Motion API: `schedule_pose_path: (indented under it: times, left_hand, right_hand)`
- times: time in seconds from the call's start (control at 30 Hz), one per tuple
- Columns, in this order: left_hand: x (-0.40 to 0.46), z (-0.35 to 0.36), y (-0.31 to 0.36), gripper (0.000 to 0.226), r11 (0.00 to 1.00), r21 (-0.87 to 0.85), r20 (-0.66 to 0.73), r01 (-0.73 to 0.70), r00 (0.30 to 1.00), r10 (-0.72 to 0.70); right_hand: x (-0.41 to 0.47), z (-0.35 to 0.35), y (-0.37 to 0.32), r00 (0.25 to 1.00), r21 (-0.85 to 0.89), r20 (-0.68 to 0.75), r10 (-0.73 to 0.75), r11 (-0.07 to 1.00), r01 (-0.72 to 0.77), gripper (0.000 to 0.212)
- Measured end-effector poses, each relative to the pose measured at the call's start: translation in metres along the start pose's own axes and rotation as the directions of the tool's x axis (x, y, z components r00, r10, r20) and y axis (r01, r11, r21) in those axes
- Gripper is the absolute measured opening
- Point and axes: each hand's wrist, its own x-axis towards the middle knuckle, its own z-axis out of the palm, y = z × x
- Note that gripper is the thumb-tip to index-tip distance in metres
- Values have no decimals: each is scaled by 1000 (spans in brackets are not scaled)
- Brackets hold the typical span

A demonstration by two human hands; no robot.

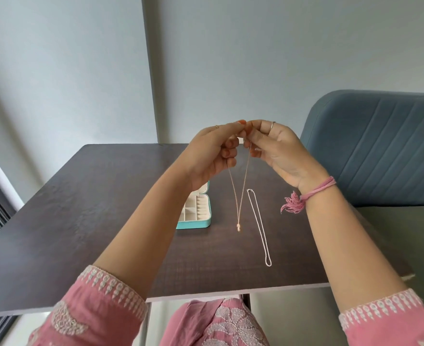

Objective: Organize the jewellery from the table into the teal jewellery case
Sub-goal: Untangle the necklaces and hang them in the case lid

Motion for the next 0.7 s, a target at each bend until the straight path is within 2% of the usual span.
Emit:
schedule_pose_path:
  times: [0.17, 0.4, 0.5, 0.63, 0.7]
  left_hand:
    - [-2, 4, 6, 27, 1000, -21, -11, 8, 1000, -8]
    - [-1, 4, 11, 24, 976, -214, -58, -35, 998, 23]
    - [-2, 1, 12, 22, 962, -264, -101, -75, 994, 50]
    - [-5, -2, 14, 21, 928, -355, -127, -110, 989, 69]
    - [-6, -3, 15, 20, 917, -380, -123, -123, 989, 82]
  right_hand:
    - [-7, 8, -6, 1000, 145, -22, 13, 989, -9, 12]
    - [-20, 20, -1, 997, 394, 1, 80, 916, -74, 17]
    - [-29, 24, 7, 995, 393, 17, 102, 914, -100, 19]
    - [-41, 29, 19, 993, 314, -15, 119, 943, -108, 13]
    - [-45, 31, 22, 992, 278, -20, 125, 954, -115, 17]
